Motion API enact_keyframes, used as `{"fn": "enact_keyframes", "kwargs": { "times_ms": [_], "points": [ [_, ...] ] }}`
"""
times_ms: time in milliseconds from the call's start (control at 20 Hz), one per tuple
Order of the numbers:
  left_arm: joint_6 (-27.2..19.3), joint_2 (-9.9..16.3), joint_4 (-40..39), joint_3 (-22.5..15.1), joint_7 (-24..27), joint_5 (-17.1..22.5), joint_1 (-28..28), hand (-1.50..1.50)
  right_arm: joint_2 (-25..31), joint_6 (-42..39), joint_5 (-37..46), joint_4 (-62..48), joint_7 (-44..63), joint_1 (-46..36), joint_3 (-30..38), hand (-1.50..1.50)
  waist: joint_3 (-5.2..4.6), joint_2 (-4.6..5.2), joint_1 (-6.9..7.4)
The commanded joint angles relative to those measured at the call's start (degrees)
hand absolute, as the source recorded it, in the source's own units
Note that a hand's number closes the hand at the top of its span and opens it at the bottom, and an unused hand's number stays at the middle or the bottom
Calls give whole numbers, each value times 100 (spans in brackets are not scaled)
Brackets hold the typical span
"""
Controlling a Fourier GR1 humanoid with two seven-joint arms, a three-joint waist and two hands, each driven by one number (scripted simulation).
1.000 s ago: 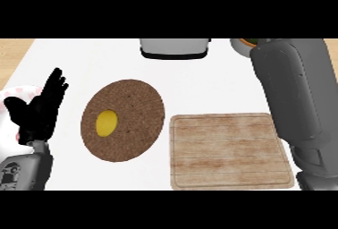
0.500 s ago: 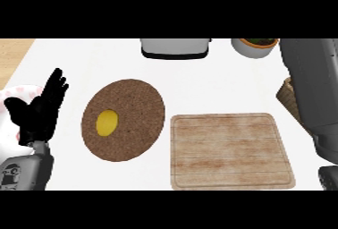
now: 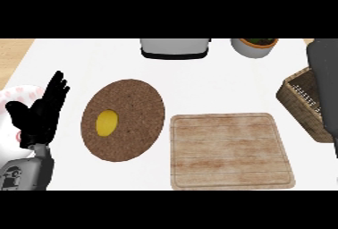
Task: Pick the squash from the cutting board and place it in the basket
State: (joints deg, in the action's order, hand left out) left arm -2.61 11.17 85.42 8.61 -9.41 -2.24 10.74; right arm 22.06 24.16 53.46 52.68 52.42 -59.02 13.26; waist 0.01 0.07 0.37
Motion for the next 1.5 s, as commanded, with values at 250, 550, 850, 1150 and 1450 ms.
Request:
{"fn": "enact_keyframes", "kwargs": {
  "times_ms": [250, 550, 850, 1150, 1450],
  "points": [
    [78, -5, 29, 52, 225, 27, -268, 0, 480, -161, -869, -2, -711, 314, 552, 150, -1, -2, 16],
    [-148, -91, 33, -83, -57, -152, 147, 0, 1231, -1459, 834, -169, -1402, 768, -1254, 150, -15, 7, 5],
    [33, 34, 0, 100, 44, 38, 41, 0, 1523, -1474, 1219, -613, -1753, 545, -1341, 150, -3, 17, 40],
    [-116, -185, -185, -65, 179, -133, 46, 0, 1405, -1591, 1357, -884, -1724, 319, -1159, 150, -2, 6, 16],
    [-130, -149, 366, -106, -146, -133, -94, 0, 1291, -2589, 1215, -1199, -1457, 233, -1091, 150, -2, -16, 29]
  ]
}}
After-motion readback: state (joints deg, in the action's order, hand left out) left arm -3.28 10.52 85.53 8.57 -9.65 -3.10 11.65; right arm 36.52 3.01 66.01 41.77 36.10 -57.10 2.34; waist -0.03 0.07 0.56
